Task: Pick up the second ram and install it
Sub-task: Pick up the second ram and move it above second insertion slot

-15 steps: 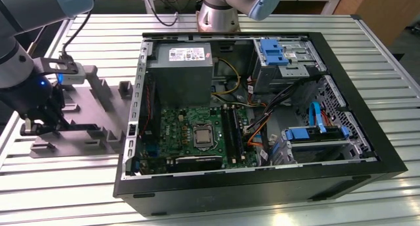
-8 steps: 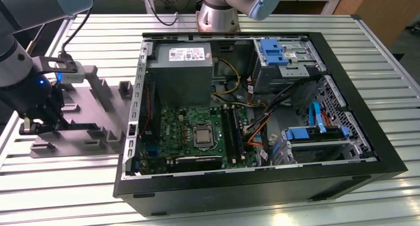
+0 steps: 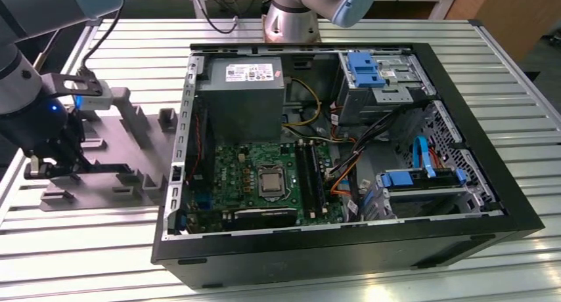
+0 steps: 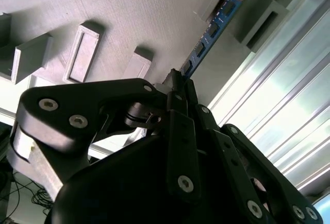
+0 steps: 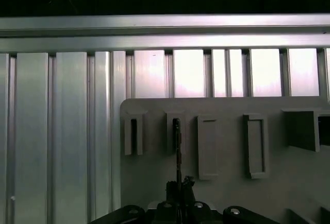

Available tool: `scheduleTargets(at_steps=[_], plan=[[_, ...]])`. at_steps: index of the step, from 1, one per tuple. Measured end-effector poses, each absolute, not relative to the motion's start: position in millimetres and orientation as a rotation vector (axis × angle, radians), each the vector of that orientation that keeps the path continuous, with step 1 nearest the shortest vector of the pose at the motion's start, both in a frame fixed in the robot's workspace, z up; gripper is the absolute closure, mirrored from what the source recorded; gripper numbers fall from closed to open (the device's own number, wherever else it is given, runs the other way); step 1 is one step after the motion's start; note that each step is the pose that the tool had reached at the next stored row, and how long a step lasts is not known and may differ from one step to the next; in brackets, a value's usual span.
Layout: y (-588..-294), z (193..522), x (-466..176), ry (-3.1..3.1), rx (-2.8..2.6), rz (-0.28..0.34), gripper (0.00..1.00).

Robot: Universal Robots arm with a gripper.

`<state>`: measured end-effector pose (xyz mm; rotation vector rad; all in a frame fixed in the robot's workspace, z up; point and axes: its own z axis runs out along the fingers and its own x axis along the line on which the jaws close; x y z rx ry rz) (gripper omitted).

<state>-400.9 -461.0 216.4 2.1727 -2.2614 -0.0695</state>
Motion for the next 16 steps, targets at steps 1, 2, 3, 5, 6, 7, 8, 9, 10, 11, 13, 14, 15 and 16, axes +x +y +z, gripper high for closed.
scheduleTargets(at_steps=[1, 2, 3, 5, 6, 7, 8, 9, 10, 11, 13, 14, 15, 16], plan=[[-461.0, 216.9, -400.9, -2.261, 2.173, -0.07, 0.86], [-461.0, 217.4, -400.9, -2.261, 2.173, -0.07, 0.86], [-461.0, 217.9, -400.9, -2.261, 2.173, -0.07, 0.86], [-461.0, 219.0, -400.9, -2.261, 2.173, -0.07, 0.86], [-461.0, 219.5, -400.9, -2.261, 2.173, -0.069, 0.86], [-461.0, 220.0, -400.9, -2.261, 2.173, -0.07, 0.86], [-461.0, 220.5, -400.9, -2.261, 2.173, -0.07, 0.86], [-461.0, 220.9, -400.9, -2.261, 2.173, -0.07, 0.86], [-461.0, 221.3, -400.9, -2.261, 2.173, -0.07, 0.86], [-461.0, 221.8, -400.9, -2.261, 2.173, -0.07, 0.86], [-461.0, 222.9, -400.9, -2.261, 2.173, -0.07, 0.86], [-461.0, 223.3, -400.9, -2.261, 2.173, -0.07, 0.86], [-461.0, 223.8, -400.9, -2.261, 2.173, -0.07, 0.86], [-461.0, 224.3, -400.9, -2.261, 2.173, -0.07, 0.86]])
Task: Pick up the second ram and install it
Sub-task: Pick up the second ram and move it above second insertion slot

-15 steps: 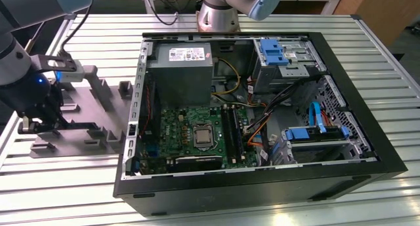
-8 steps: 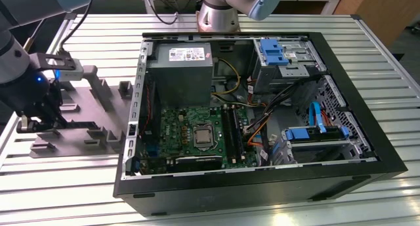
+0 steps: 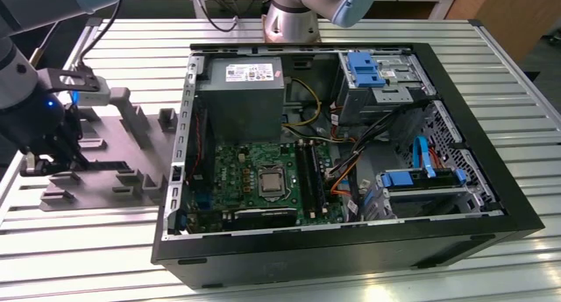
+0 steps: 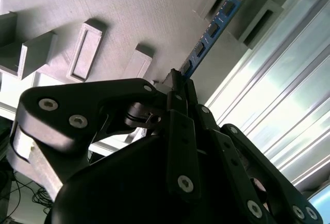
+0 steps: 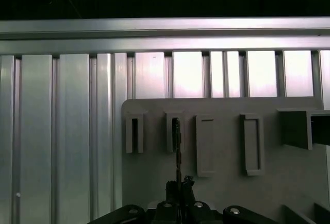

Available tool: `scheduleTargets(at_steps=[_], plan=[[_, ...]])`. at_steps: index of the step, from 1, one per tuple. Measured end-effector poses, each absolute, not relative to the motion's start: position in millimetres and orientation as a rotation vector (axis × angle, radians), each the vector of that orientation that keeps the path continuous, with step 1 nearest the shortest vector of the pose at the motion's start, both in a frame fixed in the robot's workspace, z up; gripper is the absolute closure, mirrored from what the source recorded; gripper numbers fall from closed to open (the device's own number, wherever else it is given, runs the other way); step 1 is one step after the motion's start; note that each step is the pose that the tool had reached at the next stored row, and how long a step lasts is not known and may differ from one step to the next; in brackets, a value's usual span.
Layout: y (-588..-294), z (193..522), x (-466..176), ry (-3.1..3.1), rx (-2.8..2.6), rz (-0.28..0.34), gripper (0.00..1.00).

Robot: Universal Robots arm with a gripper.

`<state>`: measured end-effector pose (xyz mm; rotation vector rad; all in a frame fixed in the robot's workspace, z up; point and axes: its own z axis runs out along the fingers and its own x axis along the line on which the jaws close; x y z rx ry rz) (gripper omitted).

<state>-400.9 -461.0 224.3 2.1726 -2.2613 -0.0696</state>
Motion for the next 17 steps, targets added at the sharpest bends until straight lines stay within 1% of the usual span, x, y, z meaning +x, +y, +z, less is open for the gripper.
scheduleTargets(at_steps=[17], plan=[[-461.0, 233.8, -400.9, -2.261, 2.173, -0.07, 0.86]])
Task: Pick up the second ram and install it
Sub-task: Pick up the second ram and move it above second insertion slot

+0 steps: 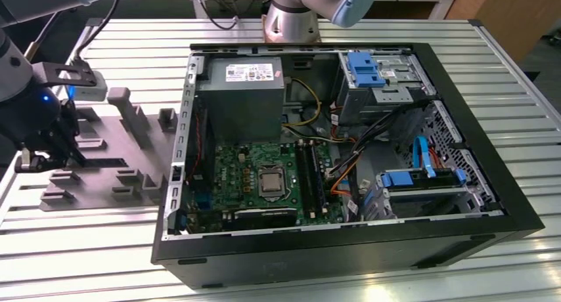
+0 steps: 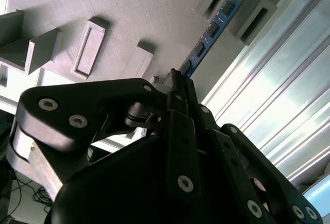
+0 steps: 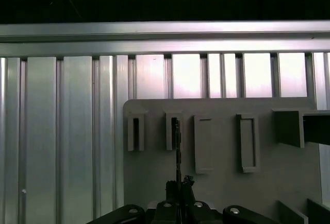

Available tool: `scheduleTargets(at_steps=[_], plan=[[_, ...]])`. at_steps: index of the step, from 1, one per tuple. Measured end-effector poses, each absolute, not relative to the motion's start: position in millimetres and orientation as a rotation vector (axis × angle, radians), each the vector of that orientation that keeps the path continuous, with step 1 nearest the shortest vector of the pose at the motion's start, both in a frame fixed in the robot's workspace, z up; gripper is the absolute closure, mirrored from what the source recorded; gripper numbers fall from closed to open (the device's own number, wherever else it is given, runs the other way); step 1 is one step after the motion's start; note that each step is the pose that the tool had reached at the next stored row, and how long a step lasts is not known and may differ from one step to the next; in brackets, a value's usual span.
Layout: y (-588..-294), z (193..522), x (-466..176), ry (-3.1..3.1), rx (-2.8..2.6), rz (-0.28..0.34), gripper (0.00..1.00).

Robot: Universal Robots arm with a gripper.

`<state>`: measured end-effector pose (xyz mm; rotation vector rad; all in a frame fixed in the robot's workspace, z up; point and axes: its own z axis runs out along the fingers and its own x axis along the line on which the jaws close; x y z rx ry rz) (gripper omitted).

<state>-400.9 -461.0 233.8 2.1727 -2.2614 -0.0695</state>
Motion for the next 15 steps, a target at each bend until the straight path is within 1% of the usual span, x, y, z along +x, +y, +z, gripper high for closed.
scheduleTargets(at_steps=[15], plan=[[-461.0, 242.5, -400.9, -2.261, 2.173, -0.069, 0.86]])
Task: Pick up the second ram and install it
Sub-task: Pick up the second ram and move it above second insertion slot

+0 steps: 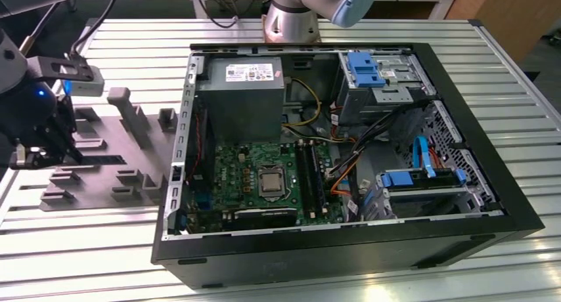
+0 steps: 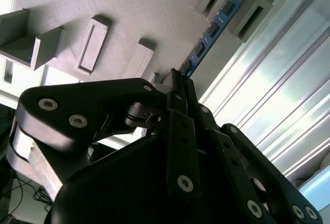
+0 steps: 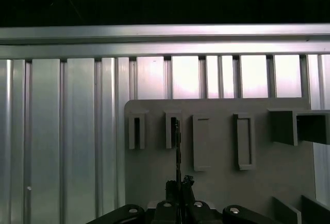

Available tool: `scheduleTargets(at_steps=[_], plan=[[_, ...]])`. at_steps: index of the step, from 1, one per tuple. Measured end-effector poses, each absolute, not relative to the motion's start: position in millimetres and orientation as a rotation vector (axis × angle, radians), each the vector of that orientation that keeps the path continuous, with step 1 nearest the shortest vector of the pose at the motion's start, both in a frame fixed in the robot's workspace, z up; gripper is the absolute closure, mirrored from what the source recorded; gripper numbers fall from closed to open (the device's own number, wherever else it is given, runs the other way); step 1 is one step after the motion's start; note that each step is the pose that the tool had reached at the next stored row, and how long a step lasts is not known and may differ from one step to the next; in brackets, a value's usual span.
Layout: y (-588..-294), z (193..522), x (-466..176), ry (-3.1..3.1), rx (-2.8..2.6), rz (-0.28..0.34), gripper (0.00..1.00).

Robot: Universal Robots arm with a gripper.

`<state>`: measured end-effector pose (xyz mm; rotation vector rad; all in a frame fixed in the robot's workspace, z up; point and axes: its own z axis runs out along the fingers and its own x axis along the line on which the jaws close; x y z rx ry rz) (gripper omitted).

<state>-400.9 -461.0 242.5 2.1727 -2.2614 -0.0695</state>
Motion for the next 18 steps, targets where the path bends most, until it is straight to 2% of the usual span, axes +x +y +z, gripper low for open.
scheduleTargets(at_steps=[18], plan=[[-461.0, 253.5, -400.9, -2.261, 2.173, -0.07, 0.86]])
